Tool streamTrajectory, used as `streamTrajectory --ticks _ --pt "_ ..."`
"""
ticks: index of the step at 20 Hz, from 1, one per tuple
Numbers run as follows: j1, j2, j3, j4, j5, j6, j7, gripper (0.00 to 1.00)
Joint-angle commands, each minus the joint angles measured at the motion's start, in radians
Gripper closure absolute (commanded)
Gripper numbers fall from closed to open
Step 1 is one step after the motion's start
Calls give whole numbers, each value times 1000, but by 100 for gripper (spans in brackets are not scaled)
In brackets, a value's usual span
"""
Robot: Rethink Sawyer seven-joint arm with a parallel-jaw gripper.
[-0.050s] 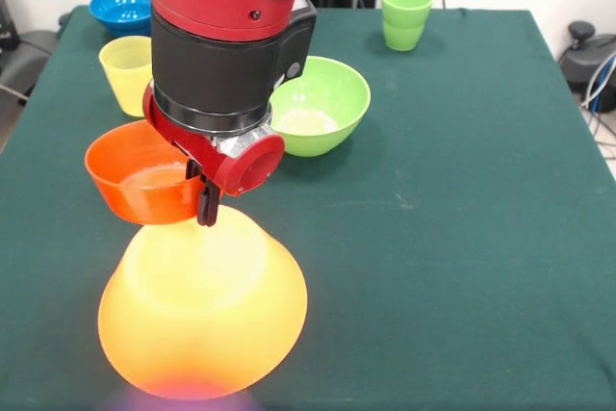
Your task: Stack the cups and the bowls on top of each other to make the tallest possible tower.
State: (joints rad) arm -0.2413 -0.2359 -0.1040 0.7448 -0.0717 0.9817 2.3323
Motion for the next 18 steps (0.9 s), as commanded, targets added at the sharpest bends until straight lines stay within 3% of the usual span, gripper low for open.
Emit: streamTrajectory --ticks 1,13,18 --pt "22 6 54 119 -48 -16 -91 100" --pt "17 8 60 137 -52 -49 -88 100" --pt "8 46 77 110 -48 -74 -84 100"
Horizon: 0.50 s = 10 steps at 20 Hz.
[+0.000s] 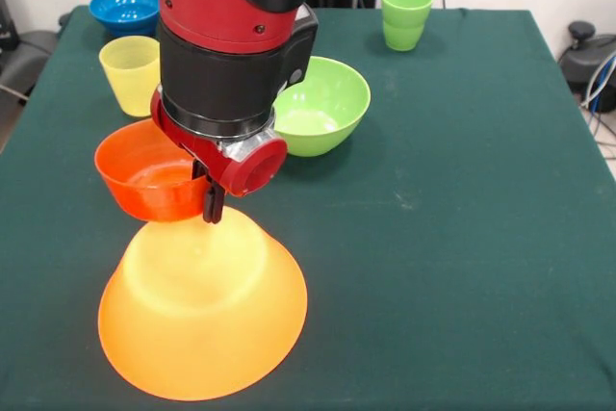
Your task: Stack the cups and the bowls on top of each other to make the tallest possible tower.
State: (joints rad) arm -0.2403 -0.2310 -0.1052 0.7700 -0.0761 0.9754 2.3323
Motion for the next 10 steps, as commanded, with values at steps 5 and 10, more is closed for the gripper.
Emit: streamTrajectory --ticks 5,10 --pt "4 65 87 59 -35 -76 -83 100" --pt "1 77 93 38 -28 -75 -91 100"
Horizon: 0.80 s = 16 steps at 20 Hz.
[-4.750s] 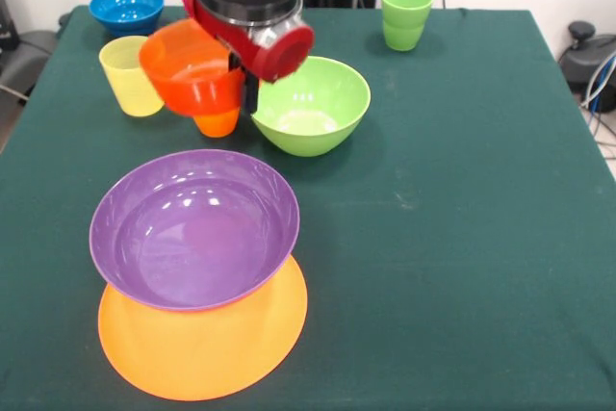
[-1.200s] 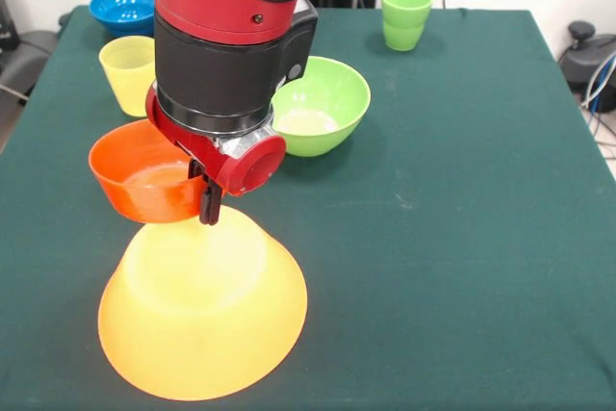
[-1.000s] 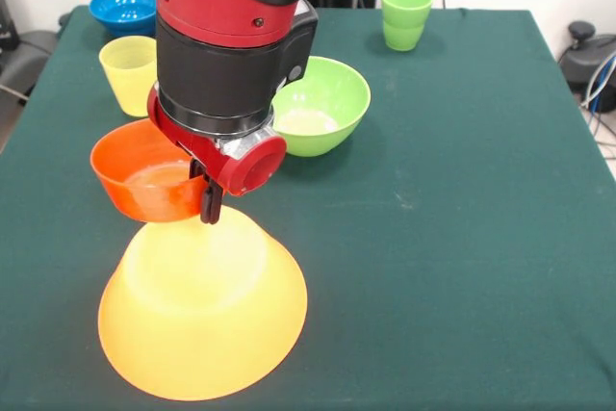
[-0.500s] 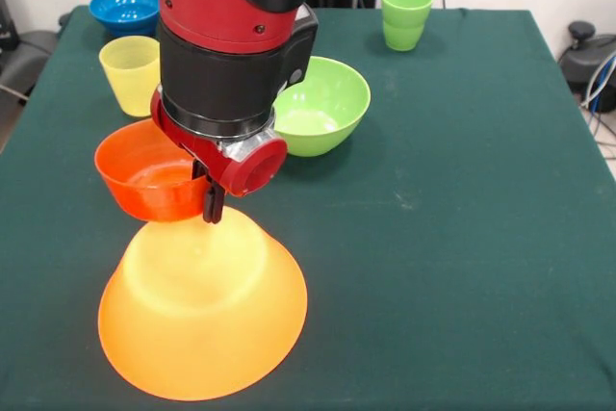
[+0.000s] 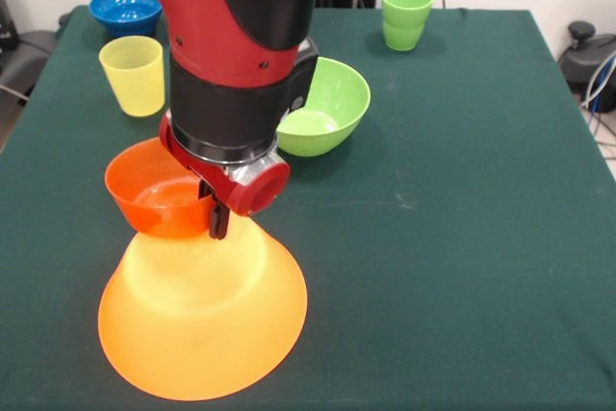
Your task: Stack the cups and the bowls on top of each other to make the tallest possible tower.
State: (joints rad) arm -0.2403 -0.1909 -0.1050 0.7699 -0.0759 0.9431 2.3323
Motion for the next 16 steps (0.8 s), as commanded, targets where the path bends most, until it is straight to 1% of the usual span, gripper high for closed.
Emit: streamTrajectory --ticks 1,5,8,11,16 --pt "1 33 94 42 -26 -42 -93 100" --pt "1 32 96 34 -18 -33 -94 100" --pt "0 47 99 8 -16 -31 -93 100" --pt "0 84 104 -61 -19 -19 -96 100" --pt "1 121 103 -143 -21 -10 -96 100"
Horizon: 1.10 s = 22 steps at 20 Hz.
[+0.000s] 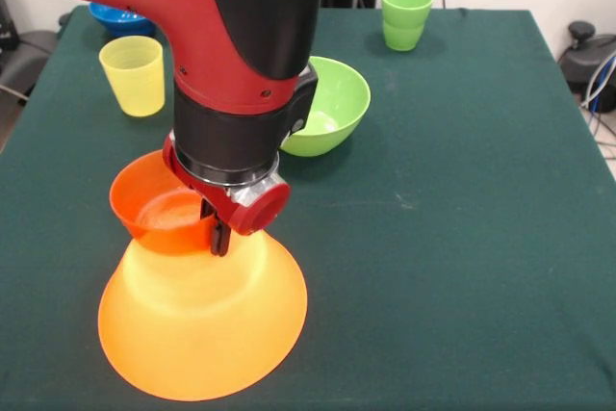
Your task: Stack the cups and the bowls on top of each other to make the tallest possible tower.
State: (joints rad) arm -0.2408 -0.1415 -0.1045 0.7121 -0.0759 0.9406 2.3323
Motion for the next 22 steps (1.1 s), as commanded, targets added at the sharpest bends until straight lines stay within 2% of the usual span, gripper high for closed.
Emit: streamTrajectory --ticks 1,11,19,22 --pt "3 79 103 -102 -19 0 -95 100" --pt "12 141 95 -226 -12 25 -85 100" --pt "20 128 88 -198 12 56 -78 100" --pt "22 112 87 -147 22 48 -68 100"
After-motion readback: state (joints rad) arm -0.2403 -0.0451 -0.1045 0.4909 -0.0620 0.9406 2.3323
